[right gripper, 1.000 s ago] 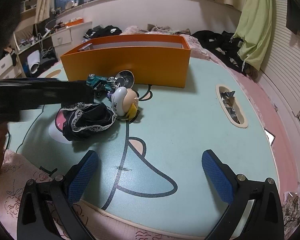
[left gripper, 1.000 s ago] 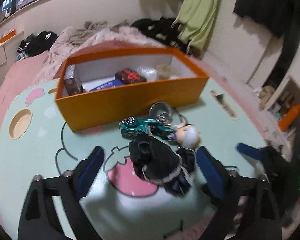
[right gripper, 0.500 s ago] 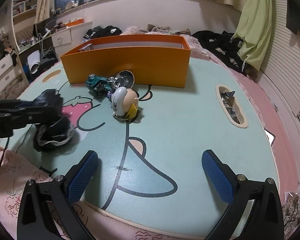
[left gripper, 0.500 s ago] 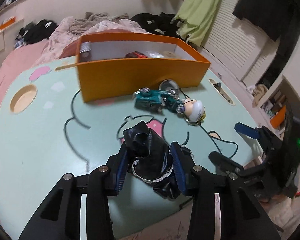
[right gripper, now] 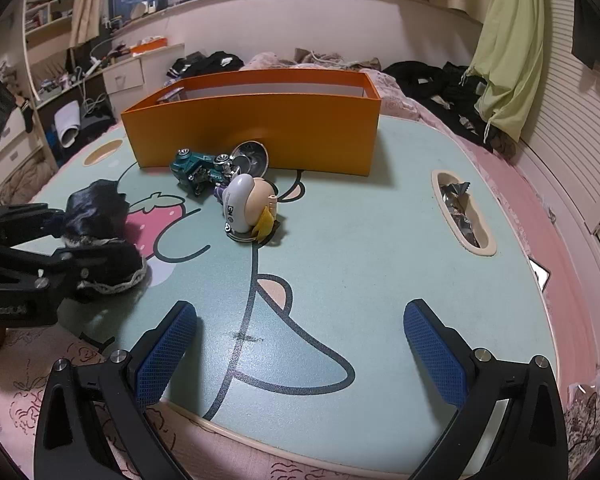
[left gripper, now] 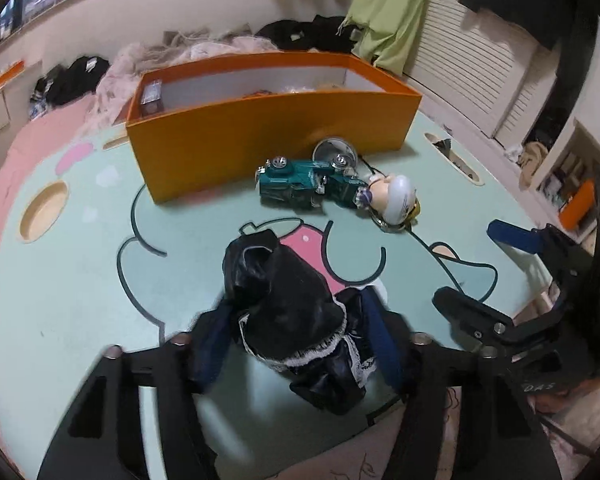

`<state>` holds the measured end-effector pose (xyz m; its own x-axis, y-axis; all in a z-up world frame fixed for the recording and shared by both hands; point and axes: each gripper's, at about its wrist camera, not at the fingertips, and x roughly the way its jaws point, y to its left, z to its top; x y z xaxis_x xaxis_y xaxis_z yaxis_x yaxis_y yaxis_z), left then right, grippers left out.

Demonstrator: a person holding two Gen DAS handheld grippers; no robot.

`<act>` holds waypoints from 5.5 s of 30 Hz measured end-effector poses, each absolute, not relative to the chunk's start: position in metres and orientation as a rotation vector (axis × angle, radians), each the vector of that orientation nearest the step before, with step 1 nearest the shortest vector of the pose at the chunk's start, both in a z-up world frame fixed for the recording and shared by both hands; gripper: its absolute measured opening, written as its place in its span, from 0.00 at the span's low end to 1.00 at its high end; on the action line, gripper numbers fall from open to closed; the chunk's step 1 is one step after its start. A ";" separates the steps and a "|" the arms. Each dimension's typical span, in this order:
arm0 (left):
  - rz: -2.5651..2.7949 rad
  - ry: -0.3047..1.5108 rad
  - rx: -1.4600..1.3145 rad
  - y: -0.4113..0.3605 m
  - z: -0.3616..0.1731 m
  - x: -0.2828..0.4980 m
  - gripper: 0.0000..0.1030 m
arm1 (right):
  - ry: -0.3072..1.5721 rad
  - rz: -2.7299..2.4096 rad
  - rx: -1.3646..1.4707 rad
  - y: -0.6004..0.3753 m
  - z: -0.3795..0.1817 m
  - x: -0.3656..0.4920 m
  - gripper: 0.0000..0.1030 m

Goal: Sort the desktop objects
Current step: 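Lift the black lace cloth with the left gripper while the right gripper grasps the doll head, then drop the black cloth into the box with the left gripper while the right gripper drops the doll head in, then grasp the green toy car with the left gripper, then grasp the silver round can with the right gripper while the left gripper holds the car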

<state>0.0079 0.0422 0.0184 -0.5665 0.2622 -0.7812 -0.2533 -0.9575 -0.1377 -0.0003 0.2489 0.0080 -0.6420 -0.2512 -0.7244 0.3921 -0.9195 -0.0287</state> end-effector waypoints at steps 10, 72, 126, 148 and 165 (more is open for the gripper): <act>2.560 -0.086 -1.228 0.033 0.019 0.013 0.36 | 0.105 -2.528 1.054 0.259 0.023 -0.003 0.95; 2.695 -0.197 -1.059 0.003 0.080 -0.046 0.73 | 0.100 -2.564 1.005 0.224 0.072 -0.071 0.86; 2.667 -0.093 -1.277 0.032 0.032 -0.049 1.00 | 0.242 -2.586 1.154 0.222 0.007 -0.023 1.00; 2.622 -0.031 -1.217 0.044 0.037 -0.043 0.73 | 0.241 -2.587 1.152 0.222 0.006 -0.022 1.00; 2.741 -0.210 -1.150 -0.011 0.042 0.013 0.73 | 0.094 -2.512 1.105 0.194 0.039 -0.061 1.00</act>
<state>0.0133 -0.0110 0.0425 -0.6911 0.2023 -0.6939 -0.0942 -0.9771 -0.1910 -0.0613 0.1944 0.0393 -0.6115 -0.3260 -0.7210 0.3790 -0.9205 0.0947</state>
